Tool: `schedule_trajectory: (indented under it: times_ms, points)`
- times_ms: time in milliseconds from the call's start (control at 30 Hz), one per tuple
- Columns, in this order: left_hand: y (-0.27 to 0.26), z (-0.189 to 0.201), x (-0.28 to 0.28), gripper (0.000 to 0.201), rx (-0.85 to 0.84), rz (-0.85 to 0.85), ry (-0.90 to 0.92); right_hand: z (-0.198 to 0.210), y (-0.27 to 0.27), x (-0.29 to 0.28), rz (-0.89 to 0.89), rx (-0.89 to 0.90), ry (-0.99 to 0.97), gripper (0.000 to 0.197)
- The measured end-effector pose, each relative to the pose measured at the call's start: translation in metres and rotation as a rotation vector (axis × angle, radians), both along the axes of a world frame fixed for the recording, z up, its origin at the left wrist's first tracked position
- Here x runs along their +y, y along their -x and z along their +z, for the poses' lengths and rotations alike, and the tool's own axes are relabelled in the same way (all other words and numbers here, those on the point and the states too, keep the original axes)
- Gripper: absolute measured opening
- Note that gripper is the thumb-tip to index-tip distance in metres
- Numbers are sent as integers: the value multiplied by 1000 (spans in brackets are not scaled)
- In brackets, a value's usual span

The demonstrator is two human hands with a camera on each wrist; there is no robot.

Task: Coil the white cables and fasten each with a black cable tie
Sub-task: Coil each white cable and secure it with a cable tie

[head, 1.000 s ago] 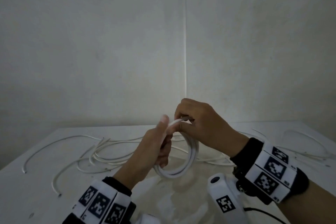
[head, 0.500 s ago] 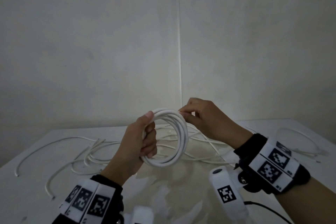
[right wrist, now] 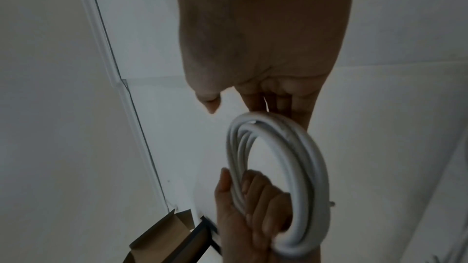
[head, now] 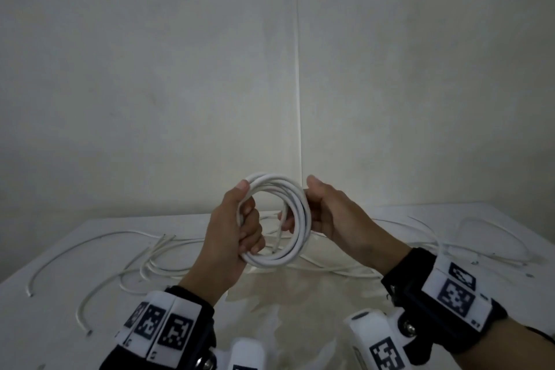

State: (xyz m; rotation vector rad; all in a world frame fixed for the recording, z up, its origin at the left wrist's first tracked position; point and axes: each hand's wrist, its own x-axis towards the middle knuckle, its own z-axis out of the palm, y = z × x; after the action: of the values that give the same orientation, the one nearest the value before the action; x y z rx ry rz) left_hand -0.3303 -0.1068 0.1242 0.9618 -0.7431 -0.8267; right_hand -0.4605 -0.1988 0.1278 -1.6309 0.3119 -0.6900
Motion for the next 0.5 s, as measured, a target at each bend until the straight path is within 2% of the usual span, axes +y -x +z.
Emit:
schedule_trajectory:
  times_ms: [33,133,333,500]
  points:
    - [0,0,0,41,-6,9,-4,-2,0,3,-8,-7,42,44]
    - [2,-2,0,42,-66,33,-16,-6,-1,8,-74,-53,110,14]
    - [5,-4,2,41,-80,42,-7,-10,-6,15,66,-131,-239,15]
    - [5,-3,5,38,-110,33,-19,-4,-4,11,118,-33,-172,7]
